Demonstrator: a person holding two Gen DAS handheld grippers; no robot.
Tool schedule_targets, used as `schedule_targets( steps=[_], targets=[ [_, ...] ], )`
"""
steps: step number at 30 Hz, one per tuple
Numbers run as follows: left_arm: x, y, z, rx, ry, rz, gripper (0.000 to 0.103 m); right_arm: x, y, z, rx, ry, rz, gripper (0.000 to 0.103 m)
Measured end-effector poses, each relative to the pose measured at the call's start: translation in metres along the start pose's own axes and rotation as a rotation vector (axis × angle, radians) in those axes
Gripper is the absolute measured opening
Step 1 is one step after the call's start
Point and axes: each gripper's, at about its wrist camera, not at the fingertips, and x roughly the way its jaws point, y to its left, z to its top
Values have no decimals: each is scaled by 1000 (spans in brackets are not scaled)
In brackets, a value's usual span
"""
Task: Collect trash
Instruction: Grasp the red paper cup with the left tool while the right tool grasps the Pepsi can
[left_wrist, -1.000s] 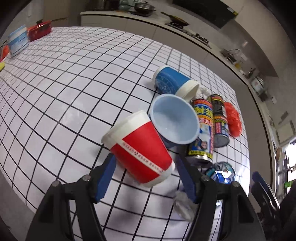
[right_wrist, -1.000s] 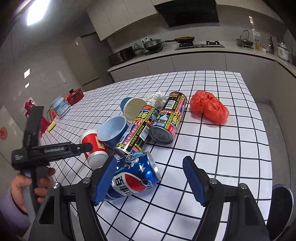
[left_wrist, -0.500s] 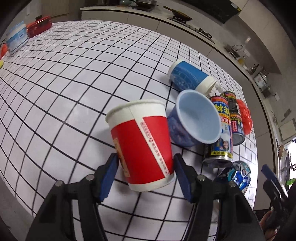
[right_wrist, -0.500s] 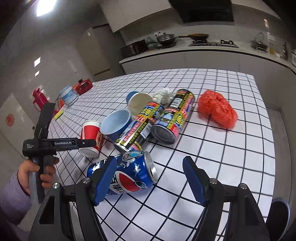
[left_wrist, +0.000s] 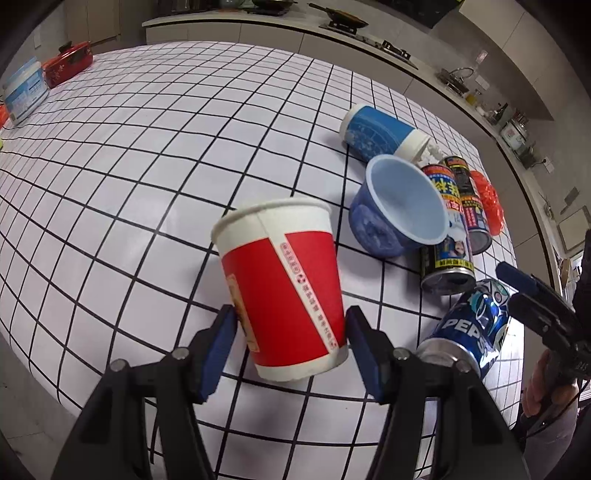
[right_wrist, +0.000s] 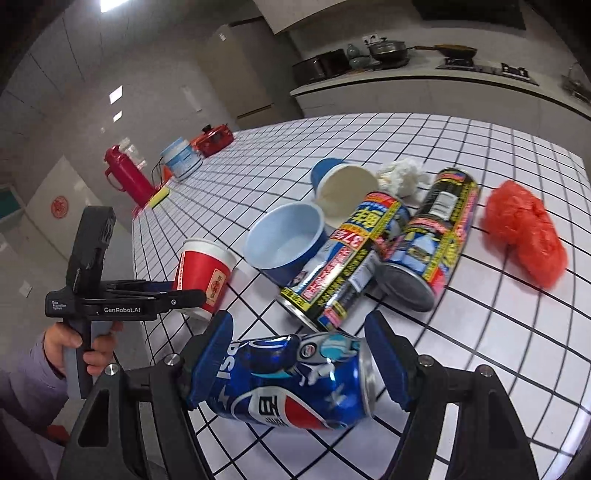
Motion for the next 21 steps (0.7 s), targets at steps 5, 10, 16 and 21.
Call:
schedule_targets(
  steps=[5,10,16,21],
  targets=[
    [-1,4,0,-2,-1,-10,62,11,-1,-5,-5,46,-10,76],
    [-2,7,0,4,-3,-16,62,-11,-5,-22,-12,34,-18,76],
    [-2,7,-1,9,-6,-11,62,-12,13,-15,-207,93,-14,81],
    [-6,13,-6,-16,-10,12,62,-12,13,4,-296,114,31,81]
  ],
)
